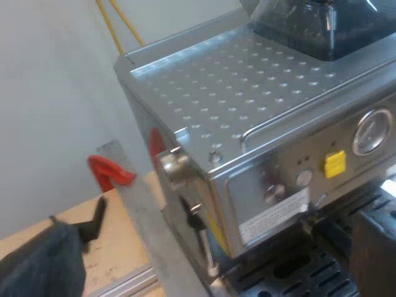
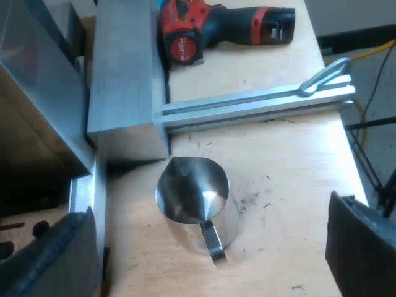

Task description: Put the handle in the coffee machine

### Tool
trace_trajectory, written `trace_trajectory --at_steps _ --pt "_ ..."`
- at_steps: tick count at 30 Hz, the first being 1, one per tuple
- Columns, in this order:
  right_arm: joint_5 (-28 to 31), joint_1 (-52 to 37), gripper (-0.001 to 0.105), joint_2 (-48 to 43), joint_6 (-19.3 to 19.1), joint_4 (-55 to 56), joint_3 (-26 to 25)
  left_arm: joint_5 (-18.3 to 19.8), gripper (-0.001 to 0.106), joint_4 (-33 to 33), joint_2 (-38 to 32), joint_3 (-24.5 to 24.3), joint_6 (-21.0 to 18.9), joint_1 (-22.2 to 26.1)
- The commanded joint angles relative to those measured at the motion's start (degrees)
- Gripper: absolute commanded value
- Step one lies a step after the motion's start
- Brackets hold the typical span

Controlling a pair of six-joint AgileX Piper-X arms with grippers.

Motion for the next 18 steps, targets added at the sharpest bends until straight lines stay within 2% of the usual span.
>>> trace_trajectory --at_steps 1,6,9,11,18 --pt "-1.17 -1.68 0.077 -11.91 -2.35 1.68 3.80 -3.57 0.088 1.24 -5.09 1.35 -0.84 0.01" --pt "-1.17 -1.68 0.077 -22.13 -2.44 2.52 7.11 -4.26 0.088 3.92 -11.70 3.80 -0.84 0.01" --pt "-1.17 -1.68 0.077 -27.82 -2.76 3.60 8.75 -5.01 0.088 7.16 -16.48 6.01 -0.84 0.01" --pt "-1.06 -1.68 0.077 -32.43 -2.74 4.21 10.32 -6.94 0.088 9.28 -21.04 7.84 -0.84 0.01" --pt "0.00 -1.68 0.077 -42.78 -2.74 4.25 13.84 -7.60 0.088 16.41 -32.02 10.67 -0.35 0.01"
